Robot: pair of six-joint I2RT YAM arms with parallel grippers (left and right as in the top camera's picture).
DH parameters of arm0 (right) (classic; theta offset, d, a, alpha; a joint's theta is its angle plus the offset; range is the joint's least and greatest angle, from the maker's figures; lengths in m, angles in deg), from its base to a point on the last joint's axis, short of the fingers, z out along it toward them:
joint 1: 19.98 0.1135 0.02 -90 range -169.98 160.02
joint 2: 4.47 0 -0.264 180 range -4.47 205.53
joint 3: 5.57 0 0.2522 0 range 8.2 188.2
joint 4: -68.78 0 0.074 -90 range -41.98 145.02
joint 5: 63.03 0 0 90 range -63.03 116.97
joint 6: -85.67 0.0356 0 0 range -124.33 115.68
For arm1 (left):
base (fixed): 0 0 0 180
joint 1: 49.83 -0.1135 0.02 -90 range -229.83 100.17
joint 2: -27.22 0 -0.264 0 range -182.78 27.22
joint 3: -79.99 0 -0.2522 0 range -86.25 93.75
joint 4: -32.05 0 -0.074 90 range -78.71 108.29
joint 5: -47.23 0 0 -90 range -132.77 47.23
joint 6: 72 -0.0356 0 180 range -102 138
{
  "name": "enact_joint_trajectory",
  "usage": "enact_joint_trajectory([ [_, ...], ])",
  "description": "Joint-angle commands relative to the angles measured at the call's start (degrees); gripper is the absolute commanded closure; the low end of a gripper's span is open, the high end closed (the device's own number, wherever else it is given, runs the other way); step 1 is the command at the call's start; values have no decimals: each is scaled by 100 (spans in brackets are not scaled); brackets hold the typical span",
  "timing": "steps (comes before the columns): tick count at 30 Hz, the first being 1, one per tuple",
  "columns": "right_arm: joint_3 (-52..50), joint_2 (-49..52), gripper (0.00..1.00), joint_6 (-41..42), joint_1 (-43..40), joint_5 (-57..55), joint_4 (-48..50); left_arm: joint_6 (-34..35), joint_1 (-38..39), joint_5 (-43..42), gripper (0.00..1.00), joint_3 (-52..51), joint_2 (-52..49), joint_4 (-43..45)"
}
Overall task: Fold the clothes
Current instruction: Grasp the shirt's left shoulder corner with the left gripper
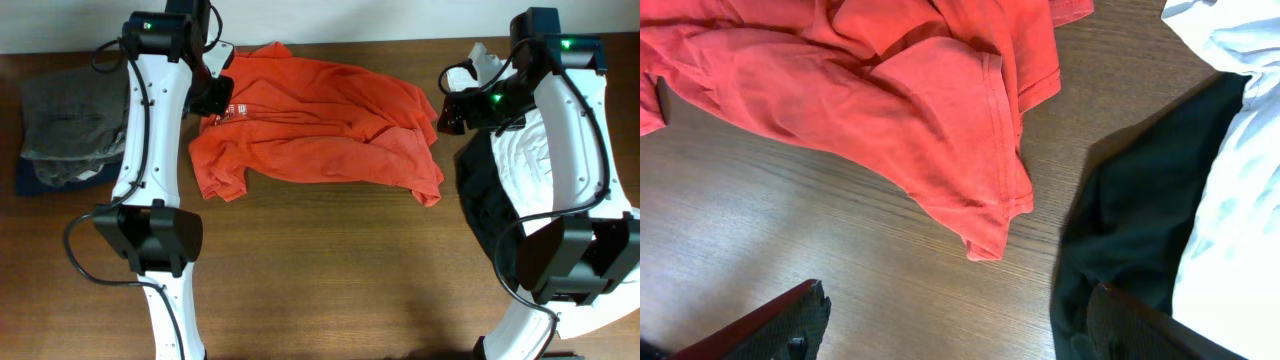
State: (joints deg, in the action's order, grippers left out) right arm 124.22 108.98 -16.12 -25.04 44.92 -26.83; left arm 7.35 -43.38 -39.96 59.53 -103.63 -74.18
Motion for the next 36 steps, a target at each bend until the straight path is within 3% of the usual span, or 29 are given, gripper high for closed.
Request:
enact_joint_trajectory([
  [1, -28, 31, 12, -2, -31, -66, 17, -11, 20, -111, 96, -83, 87, -144],
  [3, -28, 31, 12, -28, -31, -66, 20, -9, 15, -273, 81, -439, 87, -149],
  [4, -28, 31, 11, -44, -31, -66, 20, -9, 13, -337, 79, -693, 87, -129],
  [8, -28, 31, 9, -151, -33, -46, 70, -129, 13, -348, 76, -1869, 87, 273],
  [16, -28, 31, 8, -149, -31, -44, 105, -407, 13, -354, 73, -3233, 87, 1521],
  [25, -28, 31, 7, -149, -24, -39, 144, -442, 13, 170, 70, -3281, 79, 1705],
  [36, -33, 31, 4, -151, -22, -2, 232, -442, 13, 452, 51, -3108, 79, 2100],
])
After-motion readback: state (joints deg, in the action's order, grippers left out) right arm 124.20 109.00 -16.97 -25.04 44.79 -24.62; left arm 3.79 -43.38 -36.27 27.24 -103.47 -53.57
